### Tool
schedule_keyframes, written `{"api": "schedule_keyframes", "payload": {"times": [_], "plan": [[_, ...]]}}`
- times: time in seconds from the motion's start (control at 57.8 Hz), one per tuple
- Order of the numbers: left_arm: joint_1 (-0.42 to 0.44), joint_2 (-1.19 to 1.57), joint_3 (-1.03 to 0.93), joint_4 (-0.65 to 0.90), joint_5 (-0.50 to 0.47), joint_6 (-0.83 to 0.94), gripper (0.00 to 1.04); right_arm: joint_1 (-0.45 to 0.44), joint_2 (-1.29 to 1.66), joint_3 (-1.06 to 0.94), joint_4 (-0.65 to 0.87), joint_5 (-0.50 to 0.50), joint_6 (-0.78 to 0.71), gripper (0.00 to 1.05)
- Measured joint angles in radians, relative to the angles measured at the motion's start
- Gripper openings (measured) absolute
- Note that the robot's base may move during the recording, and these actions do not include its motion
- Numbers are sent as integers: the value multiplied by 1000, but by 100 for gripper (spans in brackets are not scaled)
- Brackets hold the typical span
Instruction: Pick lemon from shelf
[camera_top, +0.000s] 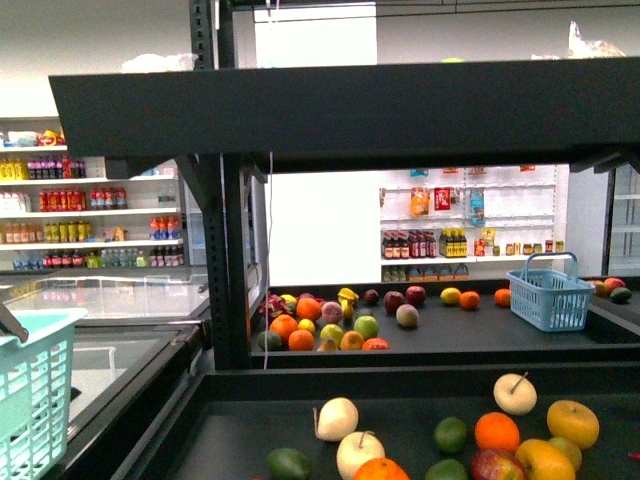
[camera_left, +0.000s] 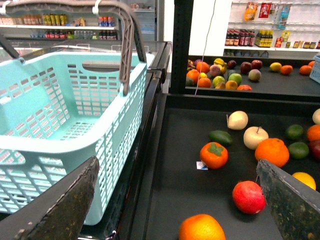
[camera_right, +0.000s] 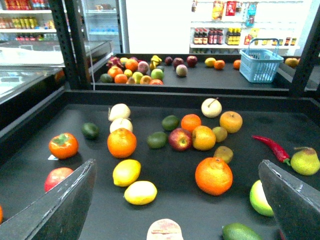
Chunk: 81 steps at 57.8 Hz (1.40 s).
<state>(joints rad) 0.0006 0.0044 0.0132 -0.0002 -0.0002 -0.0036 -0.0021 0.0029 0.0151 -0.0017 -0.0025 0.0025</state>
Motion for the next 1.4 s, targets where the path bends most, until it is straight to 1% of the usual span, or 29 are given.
{"api": "schedule_keyframes", "payload": {"times": [0.329,0.381,0.415,0.45,0.484,0.554,0.727,0.779,0.83,0.969,1.09,1.246,1.401], "plan": [[1,2,1,-4,8,-10,97,0,0,0,0,-1,0,97],[33,59,40,-113,89,-100,97,0,0,0,0,0,0,97],[58,108,55,-136,129,-155,97,0,0,0,0,-1,0,97],[97,175,66,-126,171,-222,97,0,0,0,0,0,0,97],[134,239,80,-94,212,-297,97,0,0,0,0,-1,0,97],[188,353,121,-12,269,-389,97,0,0,0,0,0,0,97],[296,645,290,174,418,-572,97,0,0,0,0,-1,0,97],[370,789,390,252,492,-701,97,0,0,0,0,-1,0,97],[410,878,455,307,526,-786,97,0,0,0,0,0,0,97],[480,1075,586,389,547,-937,97,0,0,0,0,-1,0,97],[507,1227,653,457,555,-1023,97,0,0,0,0,-1,0,97],[513,1392,728,544,537,-1104,97,0,0,0,0,-1,0,97],[495,1503,801,610,508,-1167,97,0,0,0,0,-1,0,97]]}}
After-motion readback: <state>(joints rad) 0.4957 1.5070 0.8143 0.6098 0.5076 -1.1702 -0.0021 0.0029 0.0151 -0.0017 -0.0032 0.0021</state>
